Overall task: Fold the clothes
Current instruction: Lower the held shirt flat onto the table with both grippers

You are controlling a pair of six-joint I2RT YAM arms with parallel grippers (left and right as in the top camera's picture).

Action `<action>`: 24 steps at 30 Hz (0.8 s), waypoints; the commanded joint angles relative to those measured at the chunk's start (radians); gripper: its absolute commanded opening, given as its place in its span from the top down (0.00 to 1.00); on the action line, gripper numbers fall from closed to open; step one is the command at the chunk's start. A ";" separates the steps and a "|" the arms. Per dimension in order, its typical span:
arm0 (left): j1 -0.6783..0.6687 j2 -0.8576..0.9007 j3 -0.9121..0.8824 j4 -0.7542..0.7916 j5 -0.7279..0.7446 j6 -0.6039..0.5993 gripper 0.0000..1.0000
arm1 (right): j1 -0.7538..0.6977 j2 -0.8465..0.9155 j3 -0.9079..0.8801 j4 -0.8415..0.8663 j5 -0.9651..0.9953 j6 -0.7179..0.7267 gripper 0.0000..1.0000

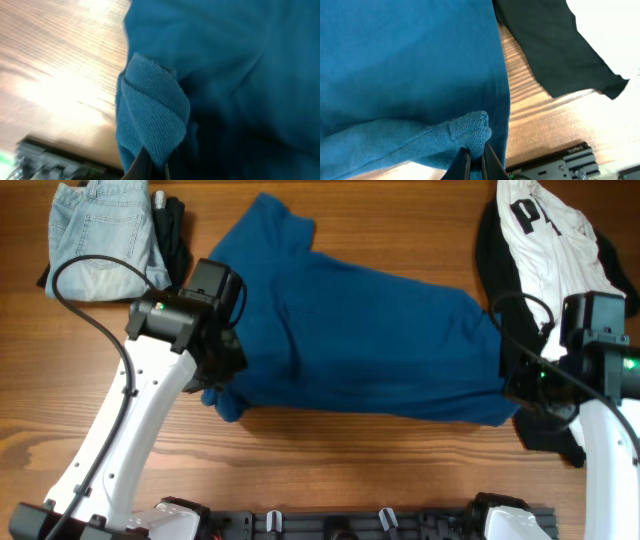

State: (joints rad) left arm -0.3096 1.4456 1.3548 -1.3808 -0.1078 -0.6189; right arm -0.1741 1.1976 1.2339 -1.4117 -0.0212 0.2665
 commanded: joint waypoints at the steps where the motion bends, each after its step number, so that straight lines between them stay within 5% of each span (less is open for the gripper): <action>1: -0.003 0.010 -0.024 0.112 -0.025 -0.035 0.96 | -0.007 0.077 -0.019 0.047 0.021 0.022 0.96; 6: 0.000 0.095 -0.024 0.310 -0.025 0.087 0.96 | -0.007 0.186 -0.048 0.170 -0.009 0.017 0.96; 16: 0.026 0.382 -0.024 0.505 -0.047 0.120 0.96 | -0.007 0.388 -0.050 0.399 -0.016 -0.004 0.96; 24: 0.026 0.449 -0.024 0.628 -0.109 0.148 0.96 | -0.007 0.539 -0.081 0.454 -0.016 -0.003 0.96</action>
State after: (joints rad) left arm -0.2886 1.8839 1.3338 -0.7906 -0.1604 -0.4942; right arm -0.1741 1.6836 1.1820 -0.9730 -0.0257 0.2676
